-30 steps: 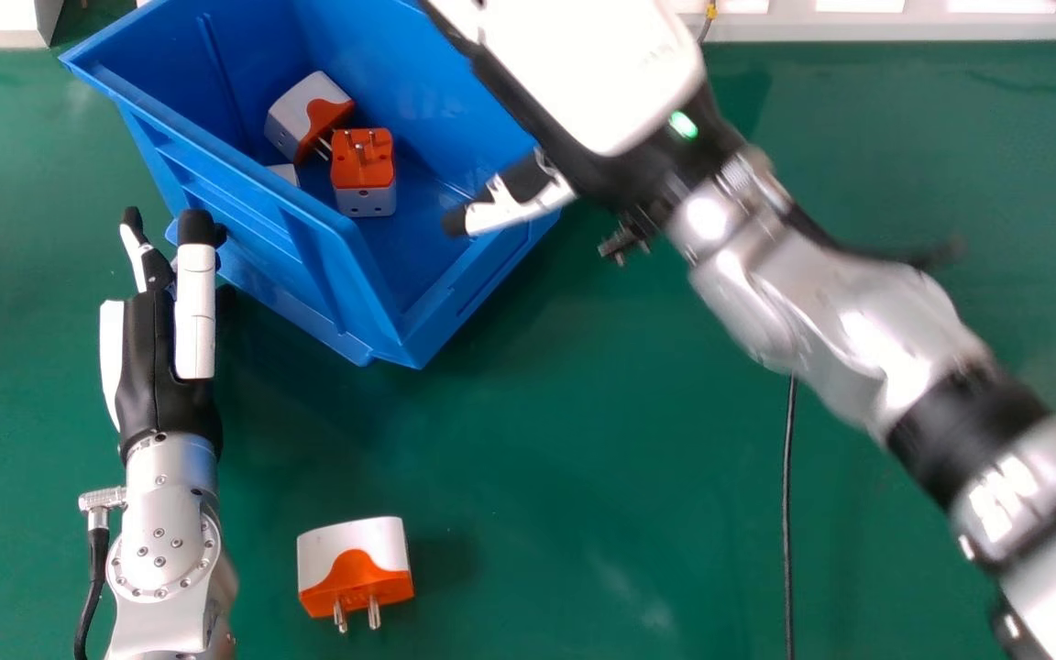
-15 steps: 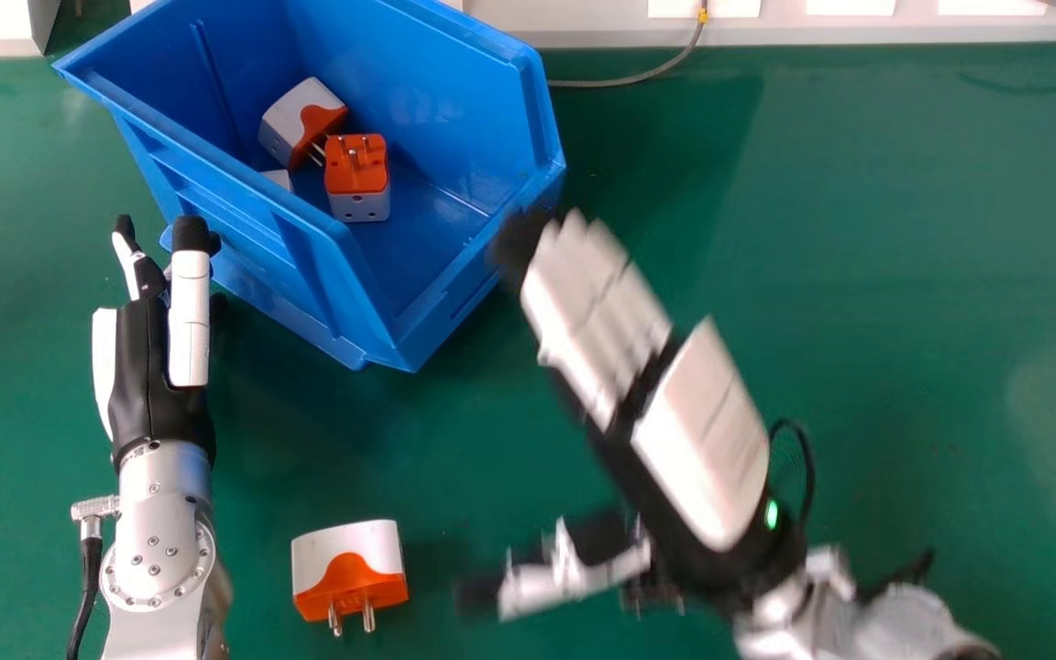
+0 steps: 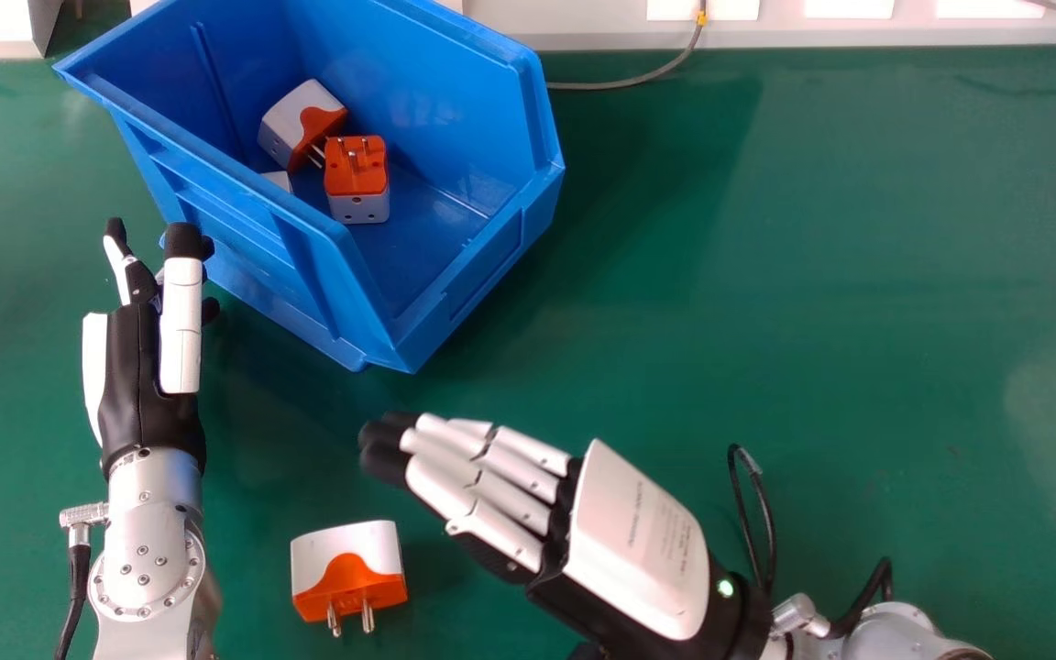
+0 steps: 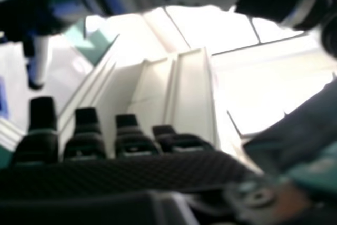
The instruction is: Pick all objects and put in blue box
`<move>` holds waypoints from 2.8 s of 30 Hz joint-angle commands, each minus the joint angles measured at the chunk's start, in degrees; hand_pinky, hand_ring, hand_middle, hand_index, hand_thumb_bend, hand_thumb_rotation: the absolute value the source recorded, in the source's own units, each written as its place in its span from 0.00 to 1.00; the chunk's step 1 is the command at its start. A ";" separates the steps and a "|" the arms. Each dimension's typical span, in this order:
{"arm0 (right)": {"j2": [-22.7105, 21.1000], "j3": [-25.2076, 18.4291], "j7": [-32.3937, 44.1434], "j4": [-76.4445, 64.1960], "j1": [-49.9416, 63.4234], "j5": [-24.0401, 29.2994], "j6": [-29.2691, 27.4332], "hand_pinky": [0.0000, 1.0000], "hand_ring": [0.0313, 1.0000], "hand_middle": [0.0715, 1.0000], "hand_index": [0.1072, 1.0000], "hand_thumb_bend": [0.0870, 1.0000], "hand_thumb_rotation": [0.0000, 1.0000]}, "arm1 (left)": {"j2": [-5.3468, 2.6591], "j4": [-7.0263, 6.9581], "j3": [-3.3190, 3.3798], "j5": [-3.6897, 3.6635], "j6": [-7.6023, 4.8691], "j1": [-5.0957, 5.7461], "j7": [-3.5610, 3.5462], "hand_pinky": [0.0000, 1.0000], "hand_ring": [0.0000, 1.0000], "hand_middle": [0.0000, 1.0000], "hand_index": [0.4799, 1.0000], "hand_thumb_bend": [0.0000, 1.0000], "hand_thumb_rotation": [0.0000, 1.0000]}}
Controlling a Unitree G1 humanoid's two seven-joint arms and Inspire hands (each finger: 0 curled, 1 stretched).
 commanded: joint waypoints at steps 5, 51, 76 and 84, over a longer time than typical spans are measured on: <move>-1.01 -3.60 18.26 -6.38 1.67 7.23 0.50 0.82 0.92 0.95 1.00 0.85 0.75 | 0.25 -1.39 -0.62 1.20 -0.05 -0.24 0.20 0.85 0.90 0.87 0.89 0.96 1.00; 6.48 -8.95 63.62 -34.72 12.63 10.42 32.18 0.54 0.65 0.70 0.65 0.75 0.07 | -1.23 -1.70 0.04 0.34 2.29 -2.06 0.78 0.85 0.90 0.86 0.89 0.99 1.00; 9.57 -13.17 56.44 -29.00 12.32 17.84 24.96 0.38 0.46 0.48 0.44 0.48 0.01 | -1.24 -1.96 -0.01 0.66 2.19 -1.88 0.83 0.85 0.90 0.86 0.89 0.99 1.00; 9.63 -16.14 55.13 -28.68 11.42 19.03 25.42 0.37 0.47 0.48 0.43 0.46 0.00 | -1.20 -2.28 -0.10 0.67 2.22 -1.65 0.65 0.85 0.90 0.86 0.89 0.99 1.00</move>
